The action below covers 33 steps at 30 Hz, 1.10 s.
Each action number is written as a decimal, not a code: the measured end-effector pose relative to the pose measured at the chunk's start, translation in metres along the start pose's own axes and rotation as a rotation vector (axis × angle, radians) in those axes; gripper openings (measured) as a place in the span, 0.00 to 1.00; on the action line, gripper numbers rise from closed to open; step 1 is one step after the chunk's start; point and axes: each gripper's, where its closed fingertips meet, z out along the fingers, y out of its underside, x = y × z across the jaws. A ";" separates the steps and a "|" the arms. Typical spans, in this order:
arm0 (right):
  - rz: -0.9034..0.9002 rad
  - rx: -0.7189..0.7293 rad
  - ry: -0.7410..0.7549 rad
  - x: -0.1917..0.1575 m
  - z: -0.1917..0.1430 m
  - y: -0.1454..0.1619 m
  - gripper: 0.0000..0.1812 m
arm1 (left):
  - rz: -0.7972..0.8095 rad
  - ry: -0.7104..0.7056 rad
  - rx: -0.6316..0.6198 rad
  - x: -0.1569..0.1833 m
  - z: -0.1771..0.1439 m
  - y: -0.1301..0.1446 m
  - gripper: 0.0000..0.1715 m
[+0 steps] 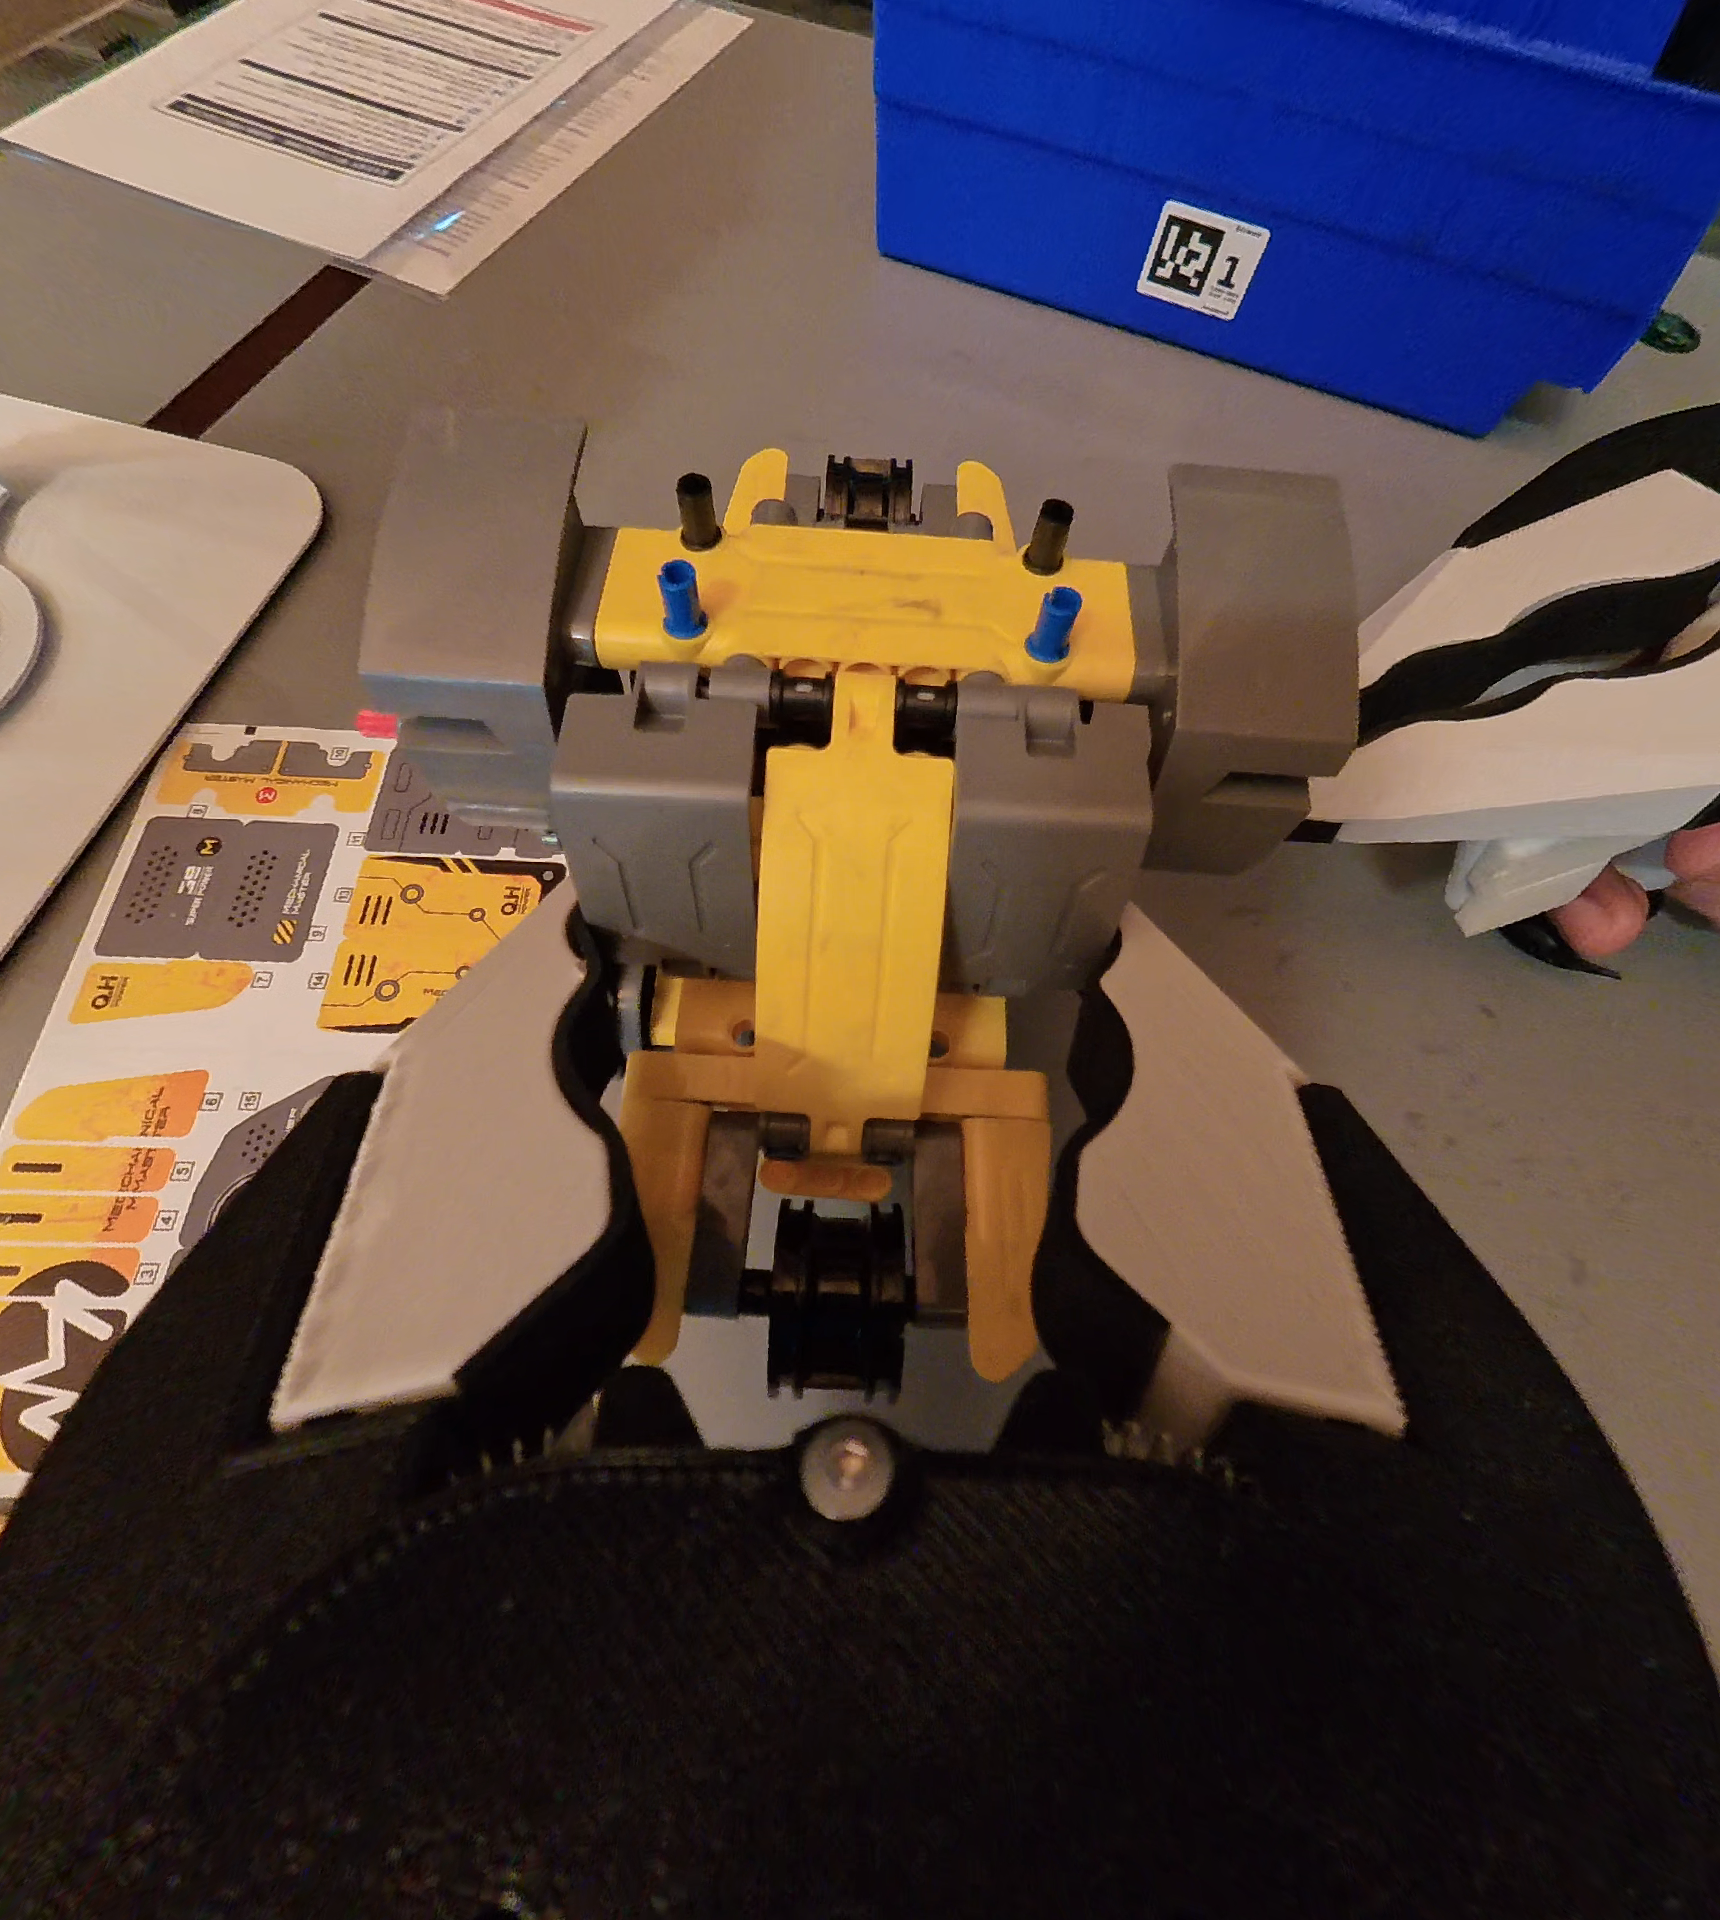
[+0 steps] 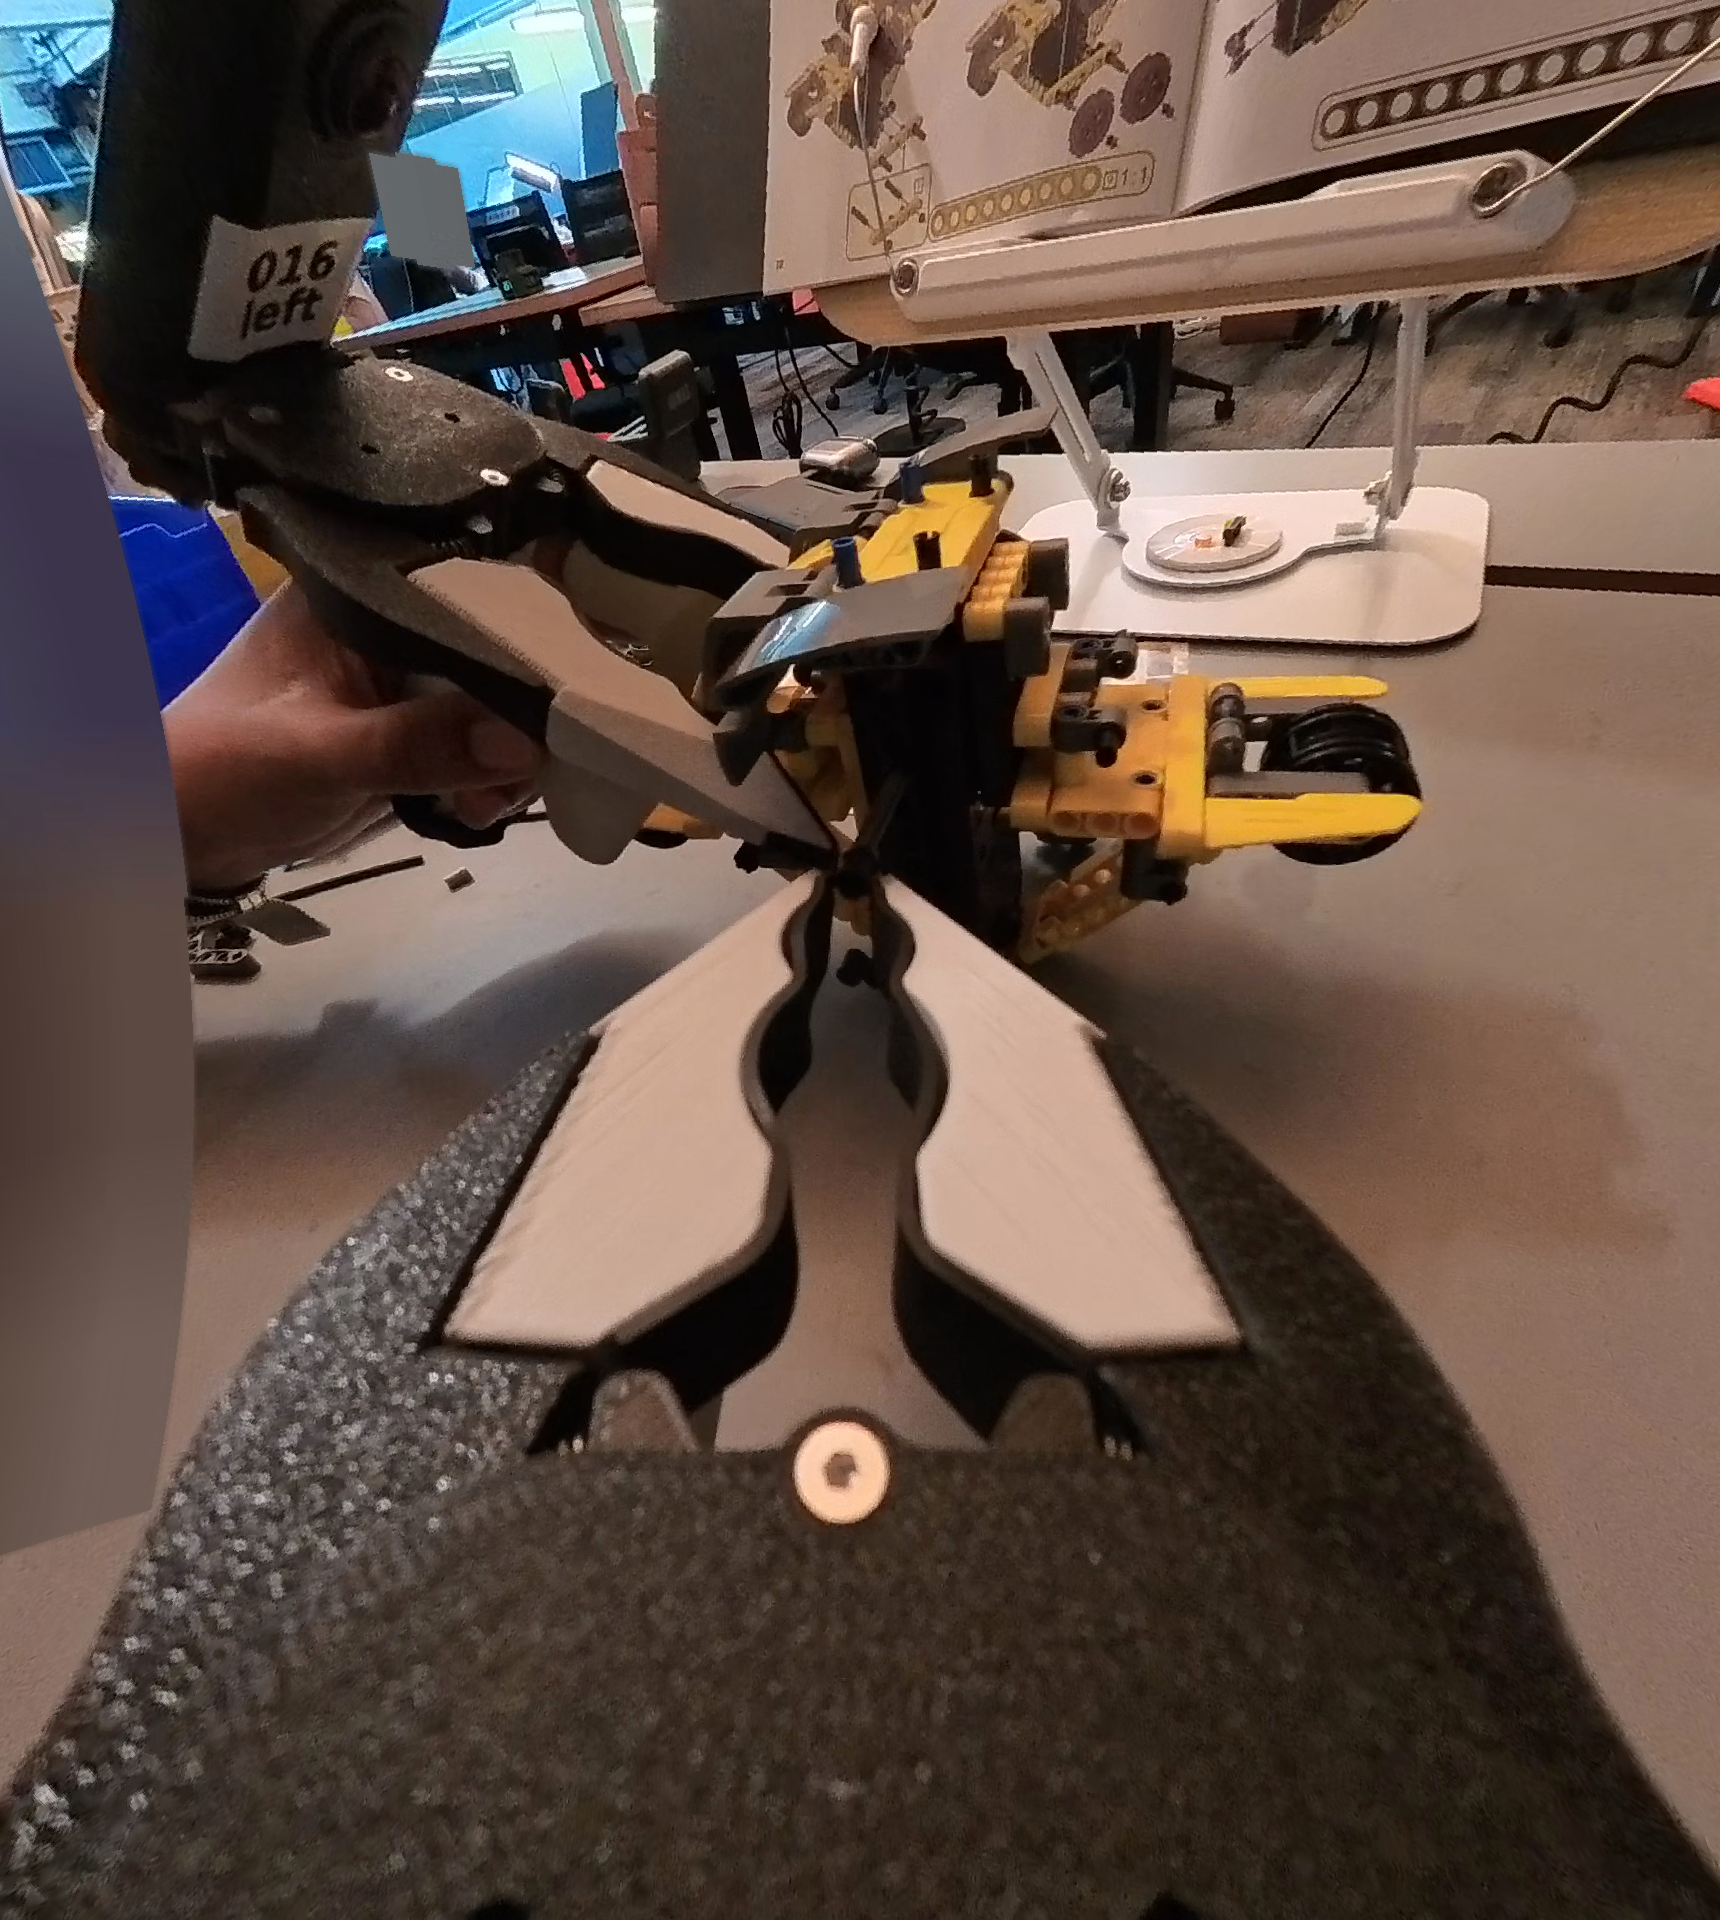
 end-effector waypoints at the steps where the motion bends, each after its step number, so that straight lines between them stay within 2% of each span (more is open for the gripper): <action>1: 0.000 -0.001 0.001 0.000 0.000 0.000 0.03 | 0.000 -0.001 0.001 0.000 0.000 0.000 0.51; 11: 0.006 -0.005 0.024 0.002 0.002 0.001 0.03 | -0.002 -0.025 -0.002 -0.001 0.001 0.000 0.51; 33: -0.016 -0.106 -0.067 0.001 -0.002 0.009 0.03 | 0.076 -0.055 -0.006 0.001 0.001 0.000 0.50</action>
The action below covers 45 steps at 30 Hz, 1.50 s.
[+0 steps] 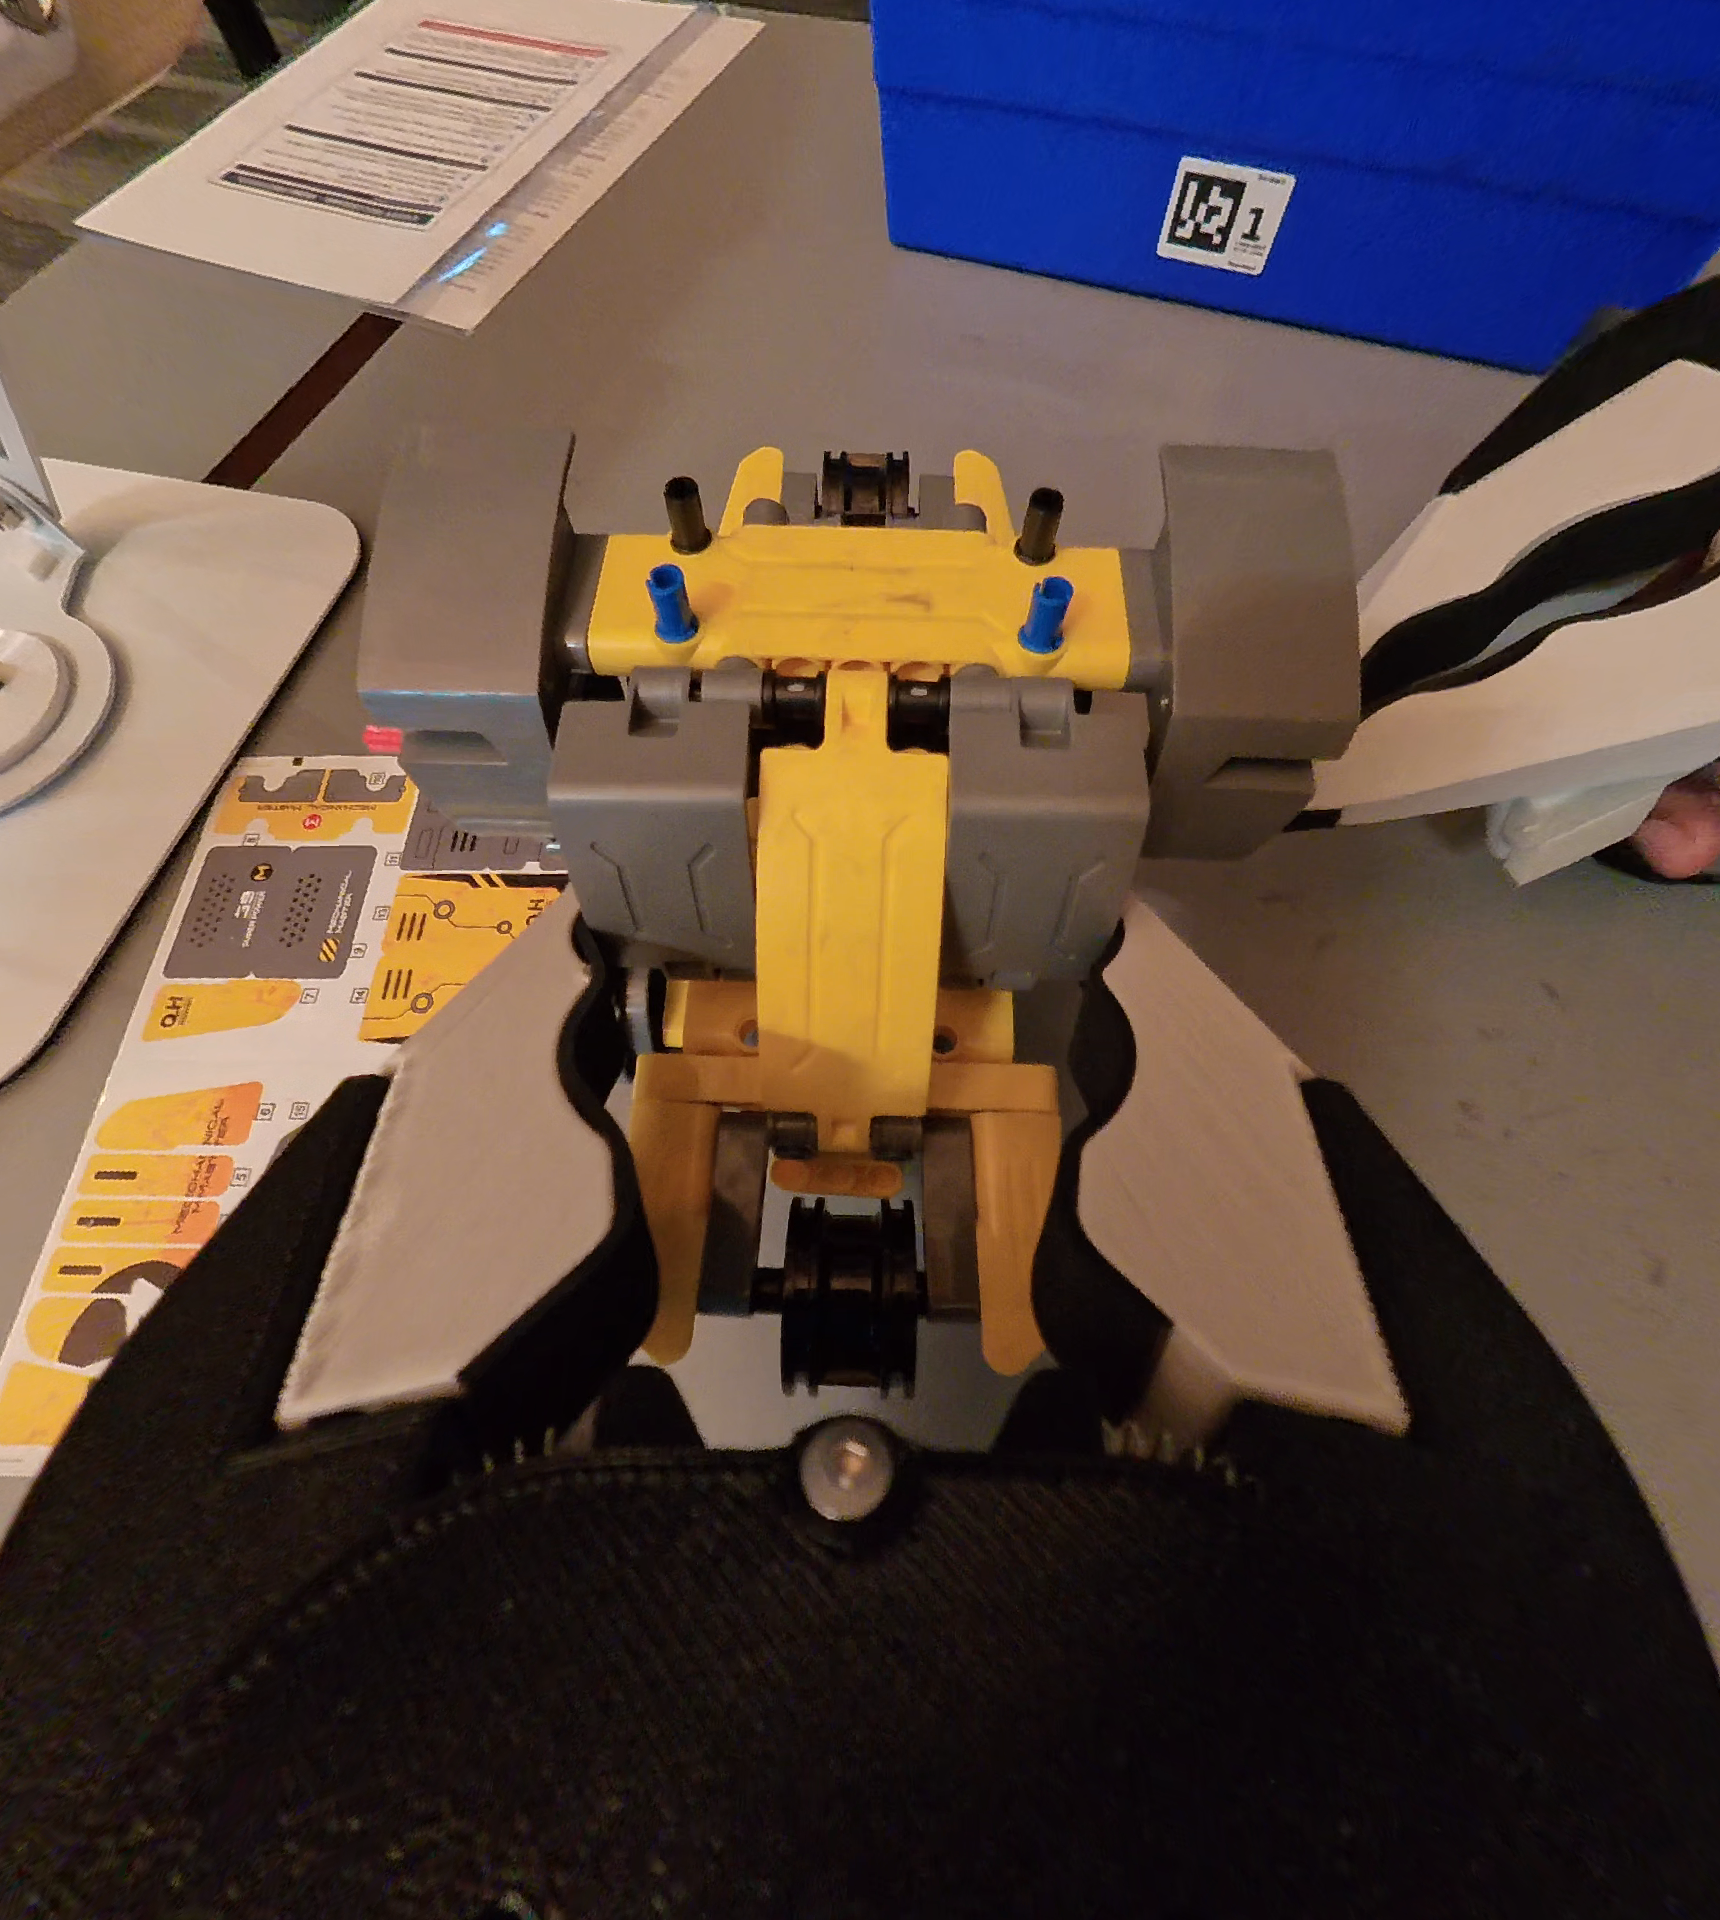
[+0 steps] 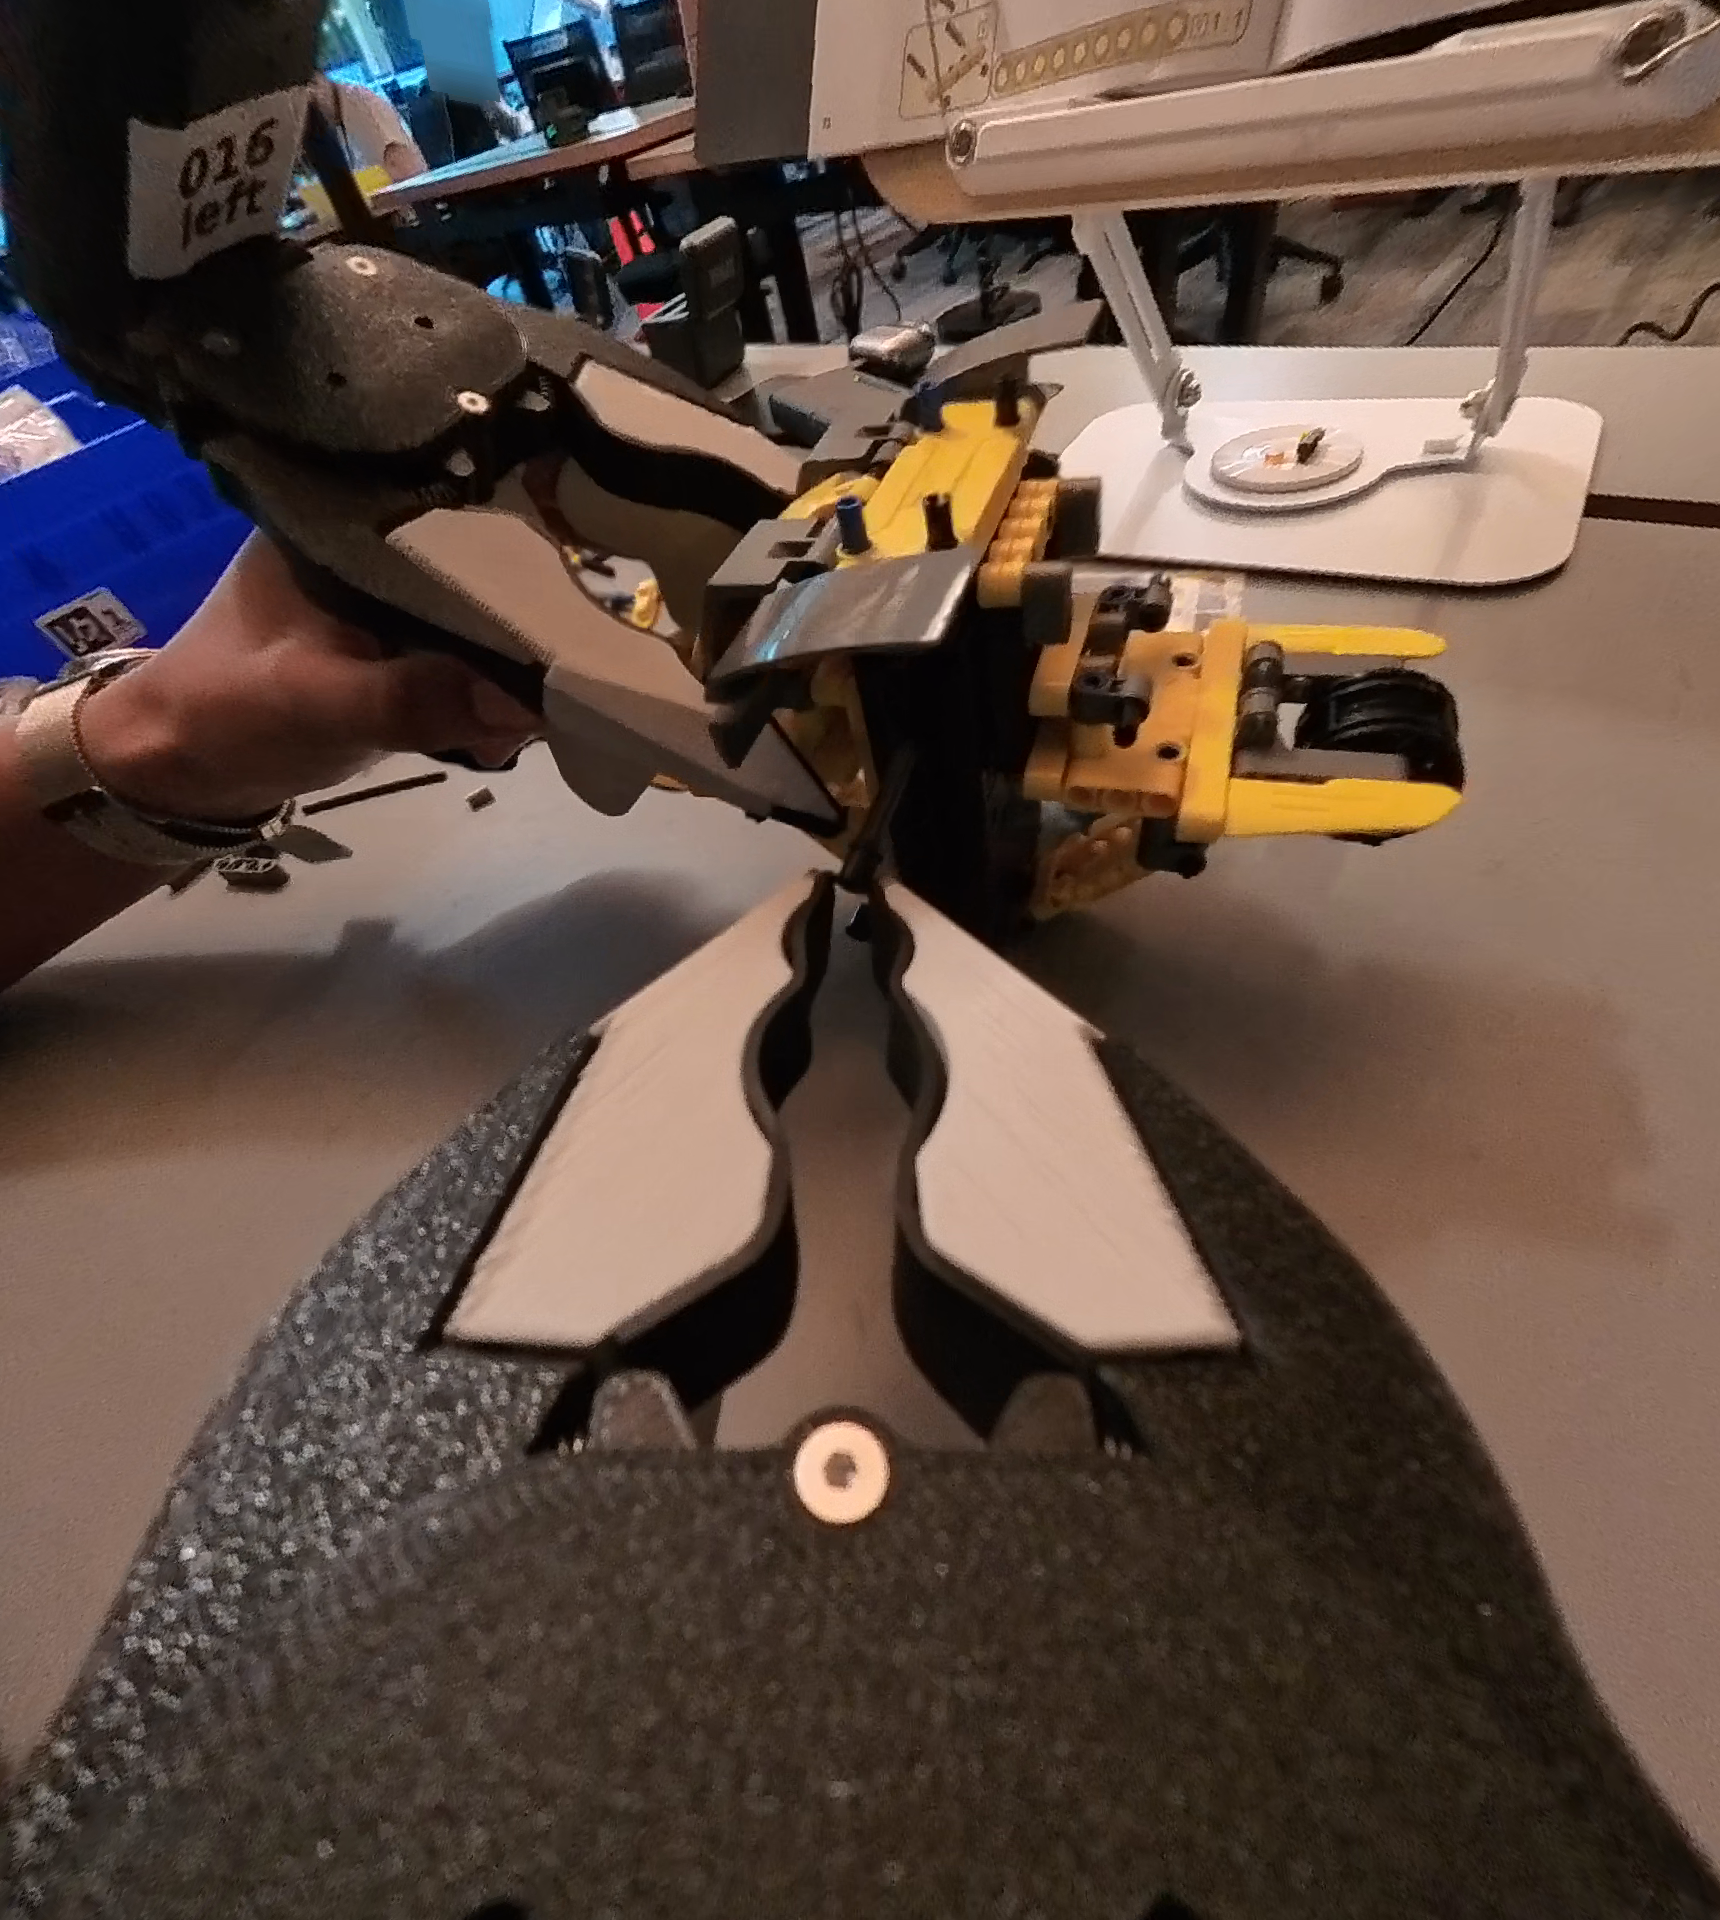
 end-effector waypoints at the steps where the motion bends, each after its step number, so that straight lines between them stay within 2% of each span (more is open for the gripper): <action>1: 0.000 -0.012 -0.008 0.000 0.000 0.001 0.03 | 0.005 -0.002 -0.002 0.000 0.000 0.000 0.50; 14: 0.029 -0.188 -0.083 0.005 -0.001 0.008 0.03 | 0.024 -0.012 -0.001 0.001 0.000 -0.001 0.50; 28: 0.029 -0.198 -0.135 -0.001 -0.002 0.007 0.03 | 0.023 -0.013 0.001 0.001 0.000 0.000 0.50; 45: 0.007 -0.192 -0.132 -0.001 -0.003 0.001 0.03 | 0.030 -0.023 0.005 0.001 0.000 -0.001 0.50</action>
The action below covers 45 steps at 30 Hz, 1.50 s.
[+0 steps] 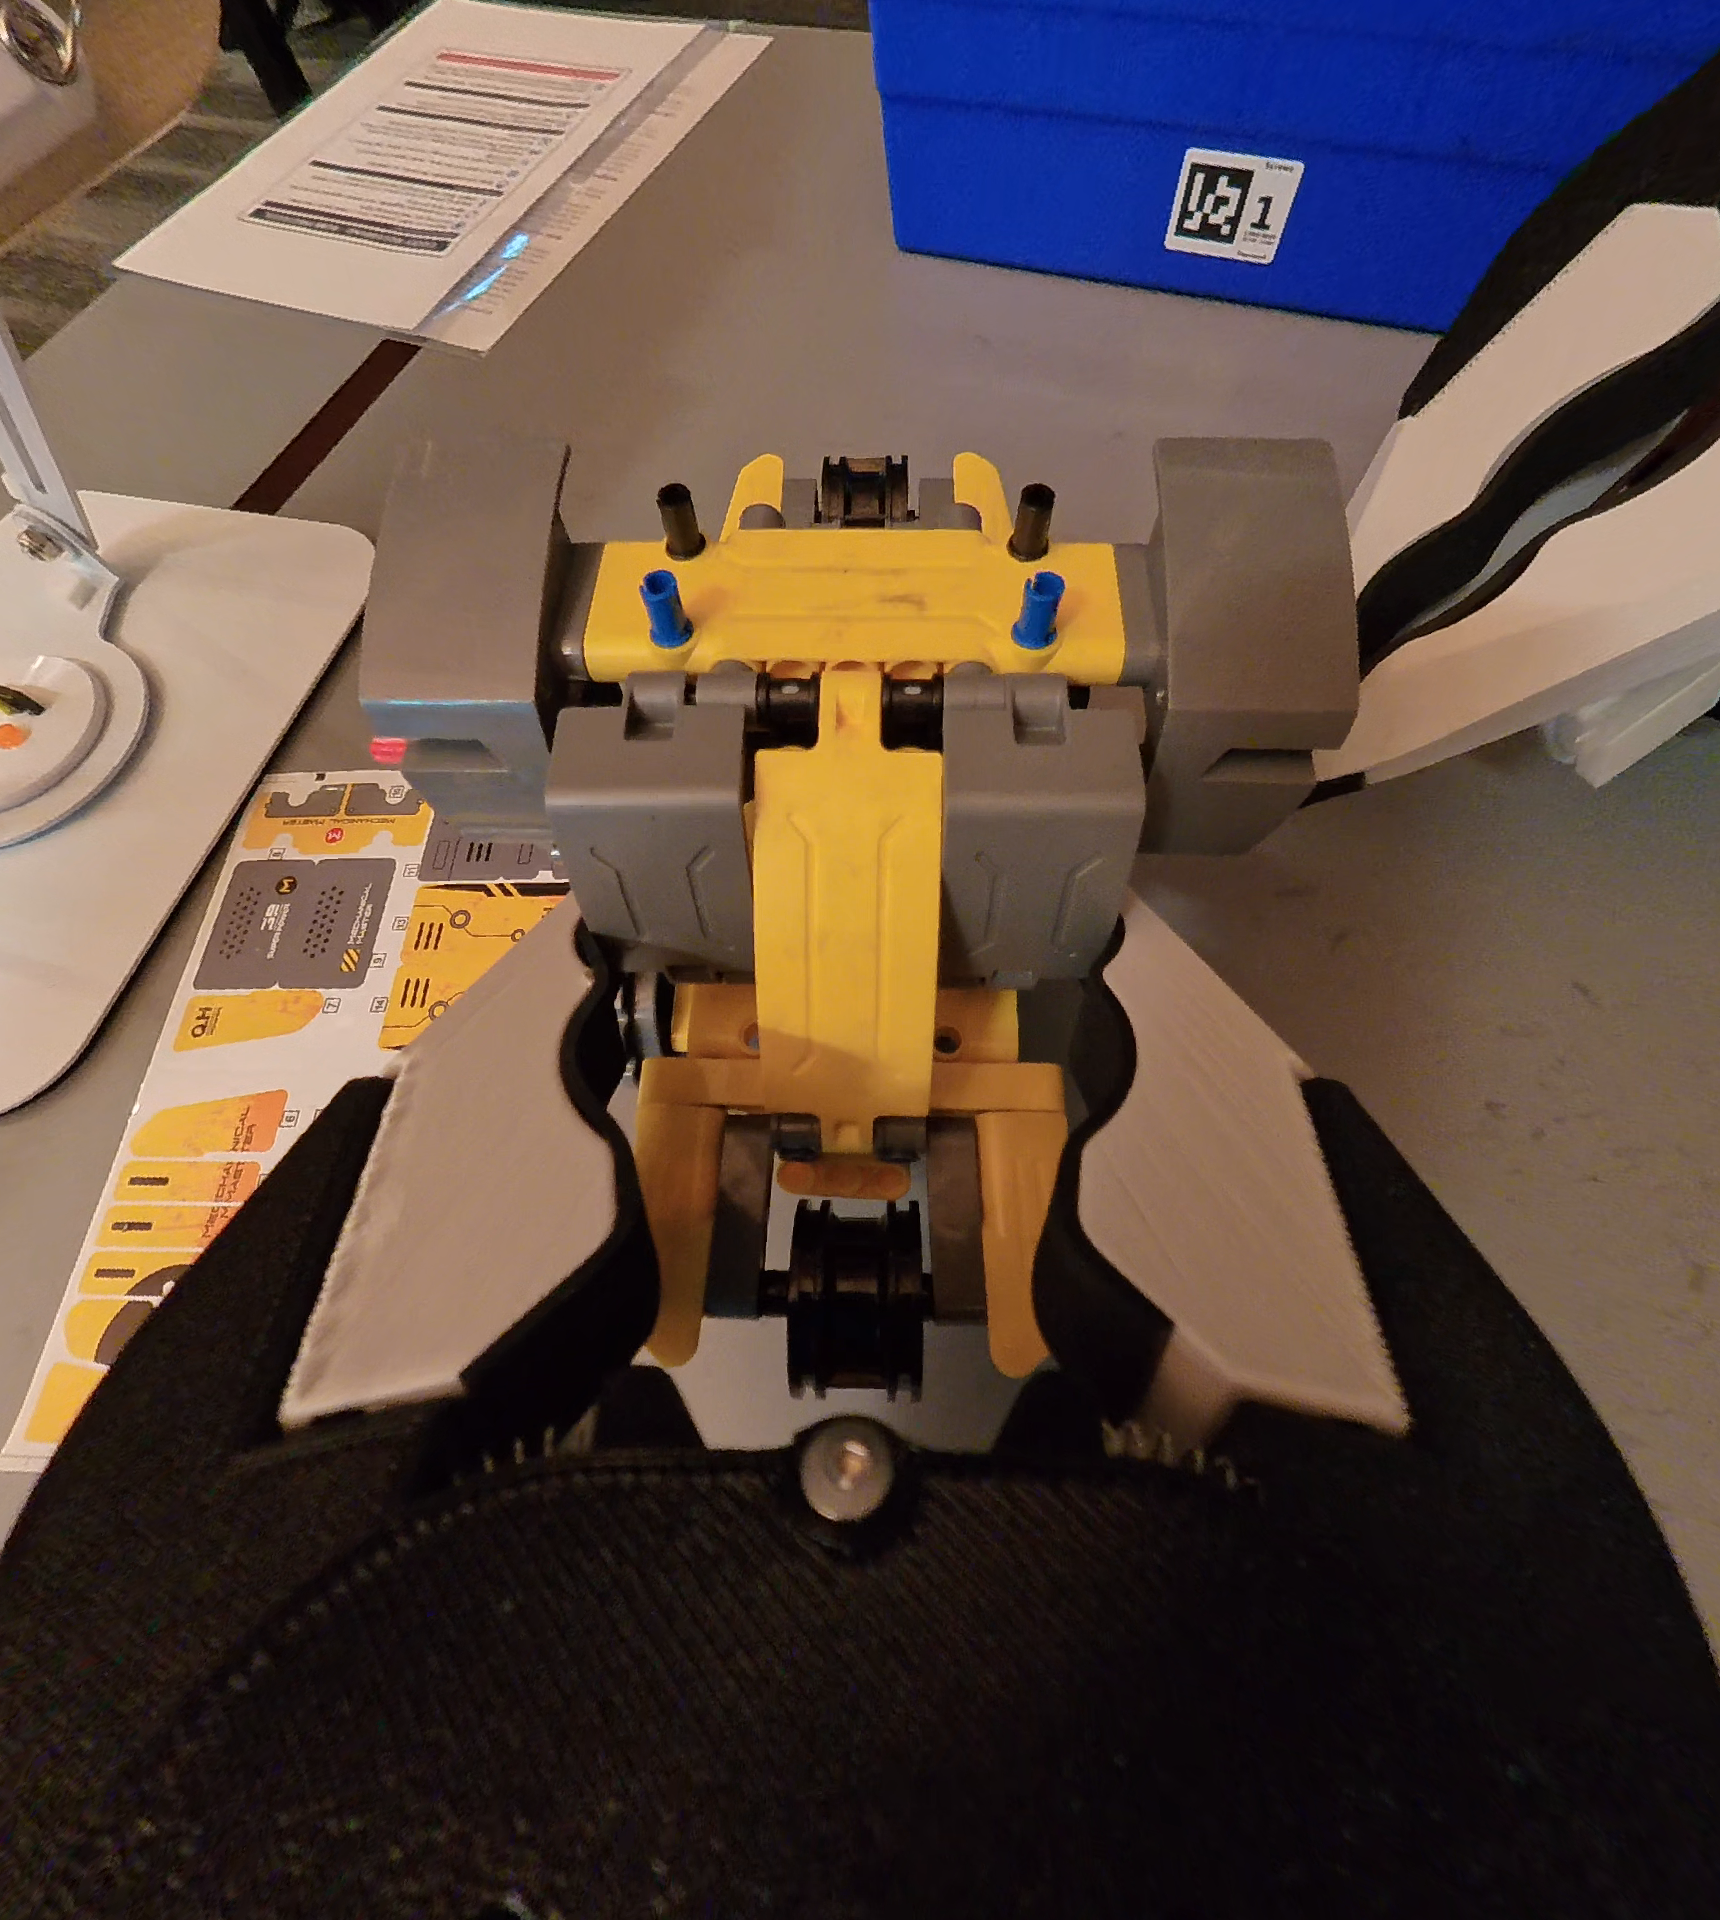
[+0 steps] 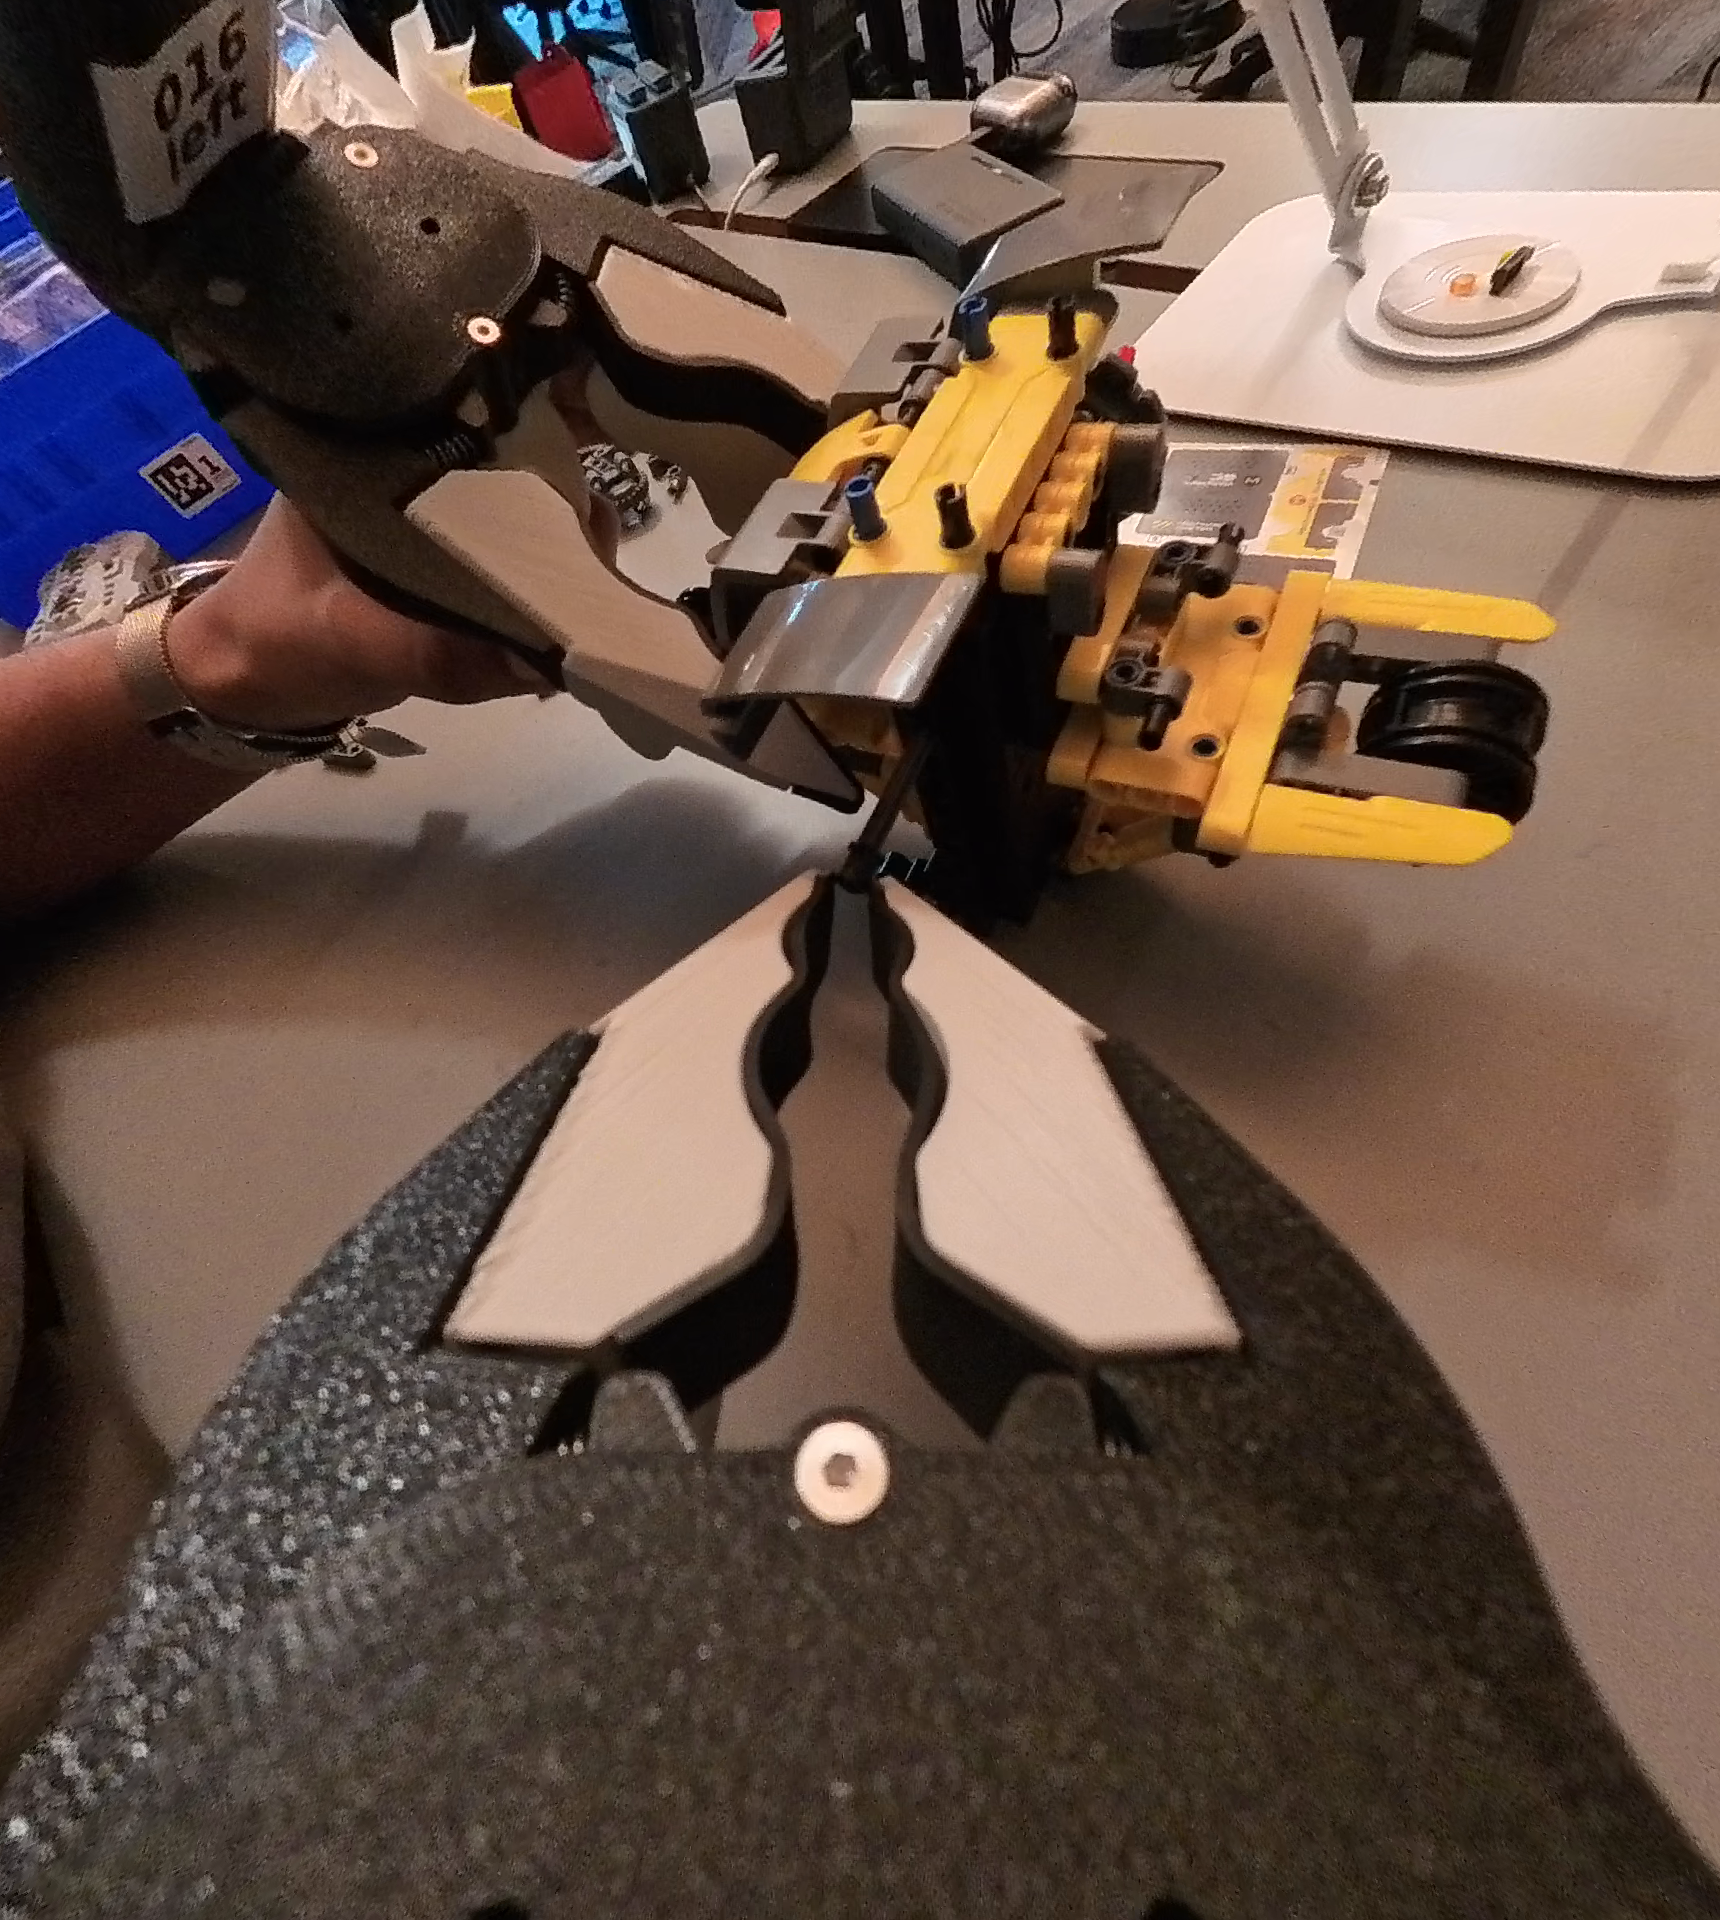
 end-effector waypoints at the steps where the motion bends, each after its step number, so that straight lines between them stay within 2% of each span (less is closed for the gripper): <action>1: 0.000 -0.003 -0.002 0.000 0.000 0.000 0.03 | 0.000 0.000 0.000 0.000 0.000 0.000 0.50; 23: 0.053 -0.055 -0.051 0.000 -0.001 0.000 0.03 | 0.009 -0.013 0.002 0.001 0.000 0.000 0.50; 45: -0.041 -0.147 -0.048 0.002 -0.003 -0.003 0.03 | 0.024 -0.024 -0.003 0.001 -0.001 0.001 0.50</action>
